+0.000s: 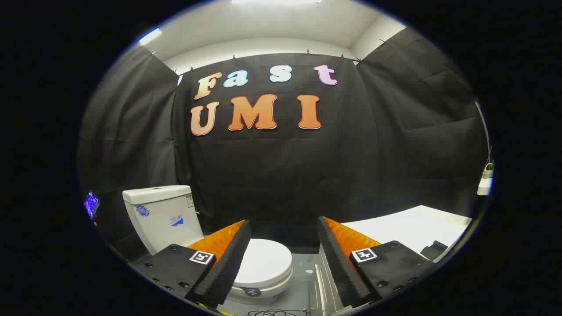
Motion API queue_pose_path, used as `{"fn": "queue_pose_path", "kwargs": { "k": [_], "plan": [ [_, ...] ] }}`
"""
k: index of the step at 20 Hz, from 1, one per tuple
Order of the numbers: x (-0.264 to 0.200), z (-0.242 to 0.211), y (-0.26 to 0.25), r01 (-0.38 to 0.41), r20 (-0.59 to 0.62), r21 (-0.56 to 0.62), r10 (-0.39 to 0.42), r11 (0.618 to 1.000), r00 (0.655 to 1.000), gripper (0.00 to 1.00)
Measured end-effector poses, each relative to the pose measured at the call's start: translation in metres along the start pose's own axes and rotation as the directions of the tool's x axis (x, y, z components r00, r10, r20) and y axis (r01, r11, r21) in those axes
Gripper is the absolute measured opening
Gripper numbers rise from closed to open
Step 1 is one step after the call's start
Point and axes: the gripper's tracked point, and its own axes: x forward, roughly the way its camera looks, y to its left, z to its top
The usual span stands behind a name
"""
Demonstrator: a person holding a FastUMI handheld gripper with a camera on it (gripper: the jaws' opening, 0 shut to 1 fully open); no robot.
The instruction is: Open the toilet lid.
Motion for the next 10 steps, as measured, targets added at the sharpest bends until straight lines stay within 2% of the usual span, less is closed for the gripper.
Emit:
{"fn": "queue_pose_path", "kwargs": {
  "k": [10],
  "plan": [
    [0.0002, -0.0005, -0.0006, -0.001, -0.001, -0.001, 0.001, 1.000, 1.000, 0.98]
  ]
}}
